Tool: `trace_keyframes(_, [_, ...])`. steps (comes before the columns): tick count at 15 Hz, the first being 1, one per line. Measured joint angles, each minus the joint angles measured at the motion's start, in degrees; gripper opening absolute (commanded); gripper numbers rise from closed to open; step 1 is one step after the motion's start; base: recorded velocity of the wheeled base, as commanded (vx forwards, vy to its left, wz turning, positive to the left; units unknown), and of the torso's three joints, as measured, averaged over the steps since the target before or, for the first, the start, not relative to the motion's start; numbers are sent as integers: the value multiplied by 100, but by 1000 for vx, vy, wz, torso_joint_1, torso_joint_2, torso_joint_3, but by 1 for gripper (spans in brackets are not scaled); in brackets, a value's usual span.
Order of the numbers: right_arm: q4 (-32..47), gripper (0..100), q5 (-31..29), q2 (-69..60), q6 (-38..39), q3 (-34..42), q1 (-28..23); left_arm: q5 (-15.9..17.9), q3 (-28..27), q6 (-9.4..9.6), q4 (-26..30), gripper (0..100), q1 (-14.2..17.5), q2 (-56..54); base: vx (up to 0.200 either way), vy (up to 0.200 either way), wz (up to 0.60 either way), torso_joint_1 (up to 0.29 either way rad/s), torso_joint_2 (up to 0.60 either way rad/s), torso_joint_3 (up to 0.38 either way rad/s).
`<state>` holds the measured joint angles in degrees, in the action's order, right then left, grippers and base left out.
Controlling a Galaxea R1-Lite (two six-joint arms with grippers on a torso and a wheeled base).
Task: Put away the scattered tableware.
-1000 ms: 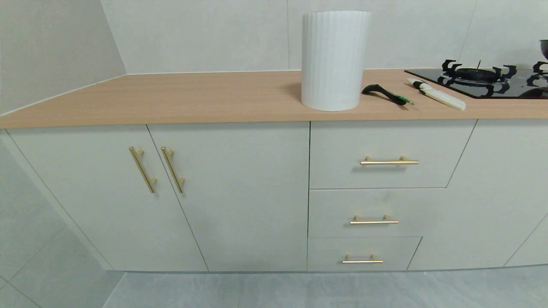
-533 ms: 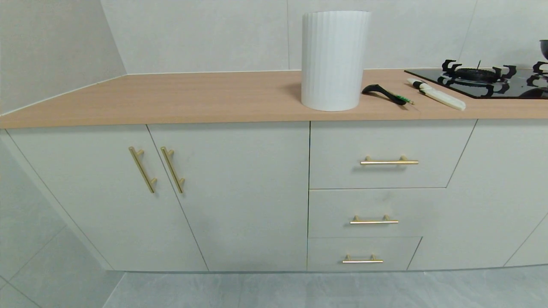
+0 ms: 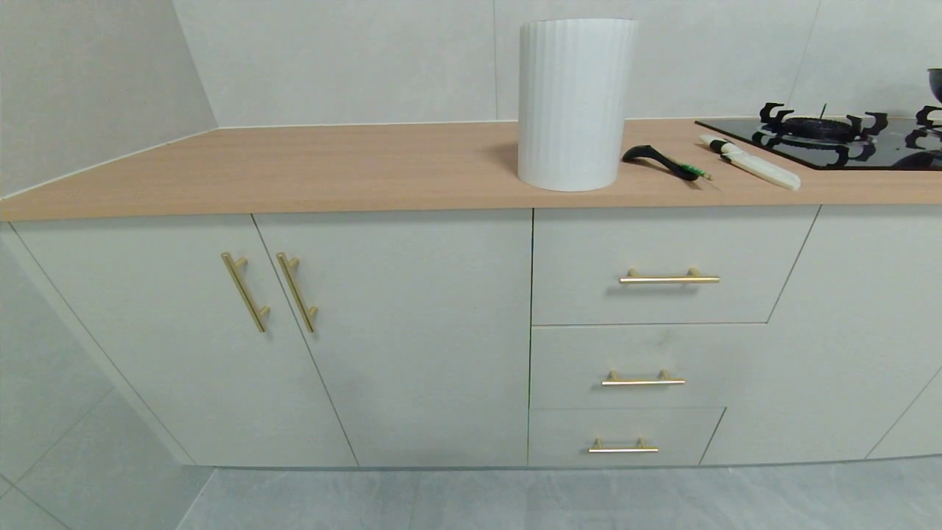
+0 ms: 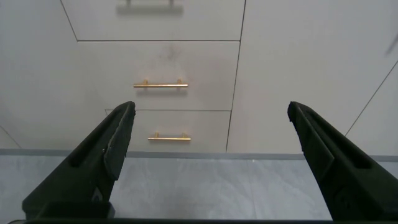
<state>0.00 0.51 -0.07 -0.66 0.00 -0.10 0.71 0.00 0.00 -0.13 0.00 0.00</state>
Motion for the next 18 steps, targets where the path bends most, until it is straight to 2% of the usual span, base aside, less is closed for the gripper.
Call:
trace_keyframes(2, [0, 100, 27, 2, 23, -46, 0, -2, 0, 0, -2, 100, 0, 0, 0, 0, 0, 0, 0, 0])
trace_keyframes(7, [200, 100, 277, 884, 233, -1204, 211, 0, 0, 0, -2, 100, 0, 0, 0, 0, 0, 0, 0, 0])
trace_keyframes(12, [84, 100, 315, 3111, -32, -1802, 646, 0, 0, 0, 0, 100, 0, 0, 0, 0, 0, 0, 0, 0])
trace_keyframes(18, [-172, 100, 305, 5859, -106, -3076, 1007, 0, 0, 0, -2, 100, 0, 0, 0, 0, 0, 0, 0, 0])
